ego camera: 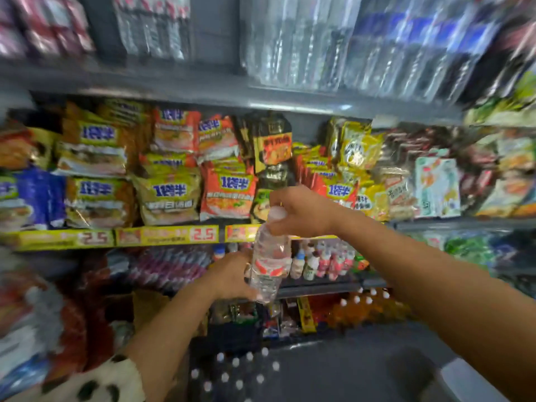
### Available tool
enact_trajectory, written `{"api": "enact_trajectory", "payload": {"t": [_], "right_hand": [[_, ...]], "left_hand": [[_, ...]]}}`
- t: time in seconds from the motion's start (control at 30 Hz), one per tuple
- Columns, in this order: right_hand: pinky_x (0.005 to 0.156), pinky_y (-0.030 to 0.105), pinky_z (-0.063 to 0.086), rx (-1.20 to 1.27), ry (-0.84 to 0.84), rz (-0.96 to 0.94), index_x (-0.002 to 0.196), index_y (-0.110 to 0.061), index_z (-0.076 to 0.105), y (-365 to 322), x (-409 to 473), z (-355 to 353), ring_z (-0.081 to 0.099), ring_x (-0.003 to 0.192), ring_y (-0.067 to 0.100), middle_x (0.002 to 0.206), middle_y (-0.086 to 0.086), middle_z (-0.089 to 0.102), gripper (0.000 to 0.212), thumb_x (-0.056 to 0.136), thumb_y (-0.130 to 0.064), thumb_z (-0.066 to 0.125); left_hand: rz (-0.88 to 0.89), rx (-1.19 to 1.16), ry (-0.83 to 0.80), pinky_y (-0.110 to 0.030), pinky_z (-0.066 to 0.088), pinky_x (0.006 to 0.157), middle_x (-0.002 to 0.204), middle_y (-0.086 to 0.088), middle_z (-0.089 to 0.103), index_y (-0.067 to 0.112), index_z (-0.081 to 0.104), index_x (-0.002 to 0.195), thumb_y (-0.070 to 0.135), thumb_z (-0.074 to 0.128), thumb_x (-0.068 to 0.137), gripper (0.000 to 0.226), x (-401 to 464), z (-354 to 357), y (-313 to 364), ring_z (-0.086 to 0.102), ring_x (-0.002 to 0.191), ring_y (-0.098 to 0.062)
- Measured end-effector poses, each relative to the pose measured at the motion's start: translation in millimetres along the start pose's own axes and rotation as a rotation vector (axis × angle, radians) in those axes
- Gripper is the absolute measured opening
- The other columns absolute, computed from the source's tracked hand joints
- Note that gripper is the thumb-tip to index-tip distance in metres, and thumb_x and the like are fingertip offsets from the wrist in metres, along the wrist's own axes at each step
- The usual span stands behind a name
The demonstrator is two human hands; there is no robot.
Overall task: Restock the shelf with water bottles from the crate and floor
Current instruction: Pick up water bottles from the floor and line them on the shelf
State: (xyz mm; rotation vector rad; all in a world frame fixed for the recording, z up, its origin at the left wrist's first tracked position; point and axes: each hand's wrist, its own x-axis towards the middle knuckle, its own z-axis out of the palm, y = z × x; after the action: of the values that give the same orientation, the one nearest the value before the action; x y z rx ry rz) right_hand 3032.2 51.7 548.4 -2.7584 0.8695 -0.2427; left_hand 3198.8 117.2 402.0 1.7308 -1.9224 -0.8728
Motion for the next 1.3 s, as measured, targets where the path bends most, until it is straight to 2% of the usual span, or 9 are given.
{"api": "enact_trajectory", "payload": {"t": [0.13,0.33,0.5,0.67,0.73,0.83,1.0,1.13,1.3], "right_hand": [[0.052,0.030,0.028,0.025,0.097,-0.020,0.069,-0.003,0.053,-33,6,-58,0.038,0.061,0.012,0.064,0.003,0.042,0.031,0.077,-0.025,0.072],[0.054,0.028,0.036,0.214,0.178,-0.016,0.072,0.001,0.060,-52,30,-119,0.044,0.057,0.010,0.061,0.004,0.050,0.028,0.071,-0.022,0.076],[0.066,0.035,0.045,0.346,0.280,-0.111,0.085,-0.005,0.066,-49,64,-166,0.061,0.072,0.017,0.081,0.014,0.069,0.030,0.071,-0.028,0.079],[0.083,0.046,0.052,0.351,0.266,-0.202,0.092,-0.012,0.063,-41,96,-211,0.068,0.090,0.025,0.094,0.009,0.072,0.047,0.062,-0.045,0.078],[0.079,0.042,0.053,0.291,0.231,-0.224,0.097,-0.012,0.063,-42,103,-226,0.067,0.092,0.026,0.096,0.007,0.071,0.049,0.067,-0.049,0.075],[0.071,0.036,0.054,0.175,0.180,-0.237,0.102,-0.011,0.062,-47,111,-247,0.065,0.086,0.021,0.095,0.004,0.068,0.051,0.073,-0.051,0.072],[0.053,0.023,0.045,0.021,0.128,-0.247,0.074,-0.017,0.061,-59,129,-271,0.058,0.064,0.014,0.072,-0.001,0.066,0.027,0.074,-0.038,0.077],[0.055,0.022,0.054,0.073,0.170,-0.252,0.073,-0.009,0.065,-70,153,-288,0.065,0.061,0.015,0.070,0.006,0.070,0.024,0.073,-0.029,0.079],[0.048,0.015,0.048,0.152,0.280,-0.234,0.081,-0.004,0.066,-82,185,-310,0.062,0.051,0.005,0.071,0.004,0.069,0.022,0.075,-0.021,0.078]], "left_hand": [[0.043,-0.112,0.073,-0.001,0.041,0.072,0.101,0.024,0.059,0.031,0.052,0.112,0.019,0.087,0.069,0.057,-27,-46,47,0.058,0.093,0.009],[0.086,-0.164,0.176,-0.006,0.046,0.072,0.093,0.022,0.067,0.032,0.059,0.098,0.016,0.088,0.066,0.046,-41,-105,87,0.063,0.083,0.014],[0.084,-0.174,0.303,-0.044,0.056,0.087,0.101,0.000,0.074,0.017,0.066,0.108,0.019,0.090,0.061,0.054,-25,-160,107,0.070,0.096,-0.017],[0.096,-0.115,0.375,-0.030,0.056,0.085,0.099,0.001,0.075,0.016,0.068,0.106,0.015,0.088,0.065,0.046,-13,-215,135,0.071,0.093,-0.012],[0.092,-0.092,0.400,-0.024,0.054,0.082,0.098,0.006,0.075,0.017,0.068,0.106,0.016,0.088,0.066,0.045,-10,-232,144,0.071,0.091,-0.007],[0.083,-0.067,0.452,-0.030,0.055,0.086,0.099,0.006,0.075,0.019,0.068,0.105,0.020,0.089,0.064,0.046,-6,-253,153,0.071,0.092,-0.010],[0.055,0.032,0.487,-0.043,0.053,0.092,0.099,-0.011,0.072,0.005,0.067,0.101,0.041,0.088,0.058,0.060,1,-291,159,0.069,0.093,-0.024],[0.078,0.002,0.461,-0.039,0.054,0.092,0.107,-0.012,0.070,0.005,0.064,0.112,0.034,0.086,0.066,0.059,7,-320,165,0.068,0.098,-0.026],[0.112,-0.068,0.428,-0.033,0.056,0.088,0.109,-0.004,0.071,0.013,0.062,0.115,0.021,0.082,0.074,0.046,23,-369,168,0.068,0.101,-0.017]]}}
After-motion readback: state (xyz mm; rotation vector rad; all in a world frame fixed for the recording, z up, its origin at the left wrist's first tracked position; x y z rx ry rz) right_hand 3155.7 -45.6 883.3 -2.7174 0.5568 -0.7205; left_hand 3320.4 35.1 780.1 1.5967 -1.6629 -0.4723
